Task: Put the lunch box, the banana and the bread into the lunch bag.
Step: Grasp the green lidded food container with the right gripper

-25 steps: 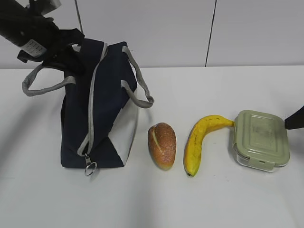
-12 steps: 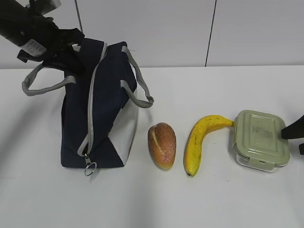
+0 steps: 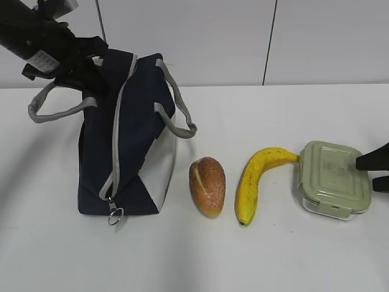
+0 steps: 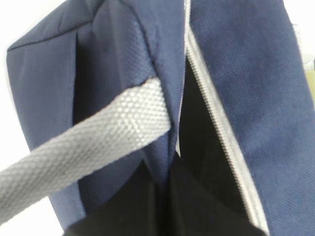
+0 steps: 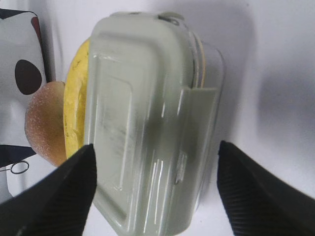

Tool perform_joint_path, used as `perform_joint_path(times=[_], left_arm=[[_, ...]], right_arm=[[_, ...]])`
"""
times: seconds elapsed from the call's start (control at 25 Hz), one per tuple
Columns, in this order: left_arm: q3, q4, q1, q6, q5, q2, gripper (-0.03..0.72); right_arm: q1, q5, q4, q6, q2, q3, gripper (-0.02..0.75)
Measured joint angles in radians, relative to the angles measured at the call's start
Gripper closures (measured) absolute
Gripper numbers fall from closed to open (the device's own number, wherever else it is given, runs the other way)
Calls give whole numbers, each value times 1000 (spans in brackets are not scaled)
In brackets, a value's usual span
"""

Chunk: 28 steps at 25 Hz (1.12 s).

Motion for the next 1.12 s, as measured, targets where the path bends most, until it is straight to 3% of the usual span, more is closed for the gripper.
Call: perform_joint_path(times=[1.12], left_arm=[[0,0,0,0,-1,0,688]], right_arm=[[0,-2,68,-87,76,0,174]])
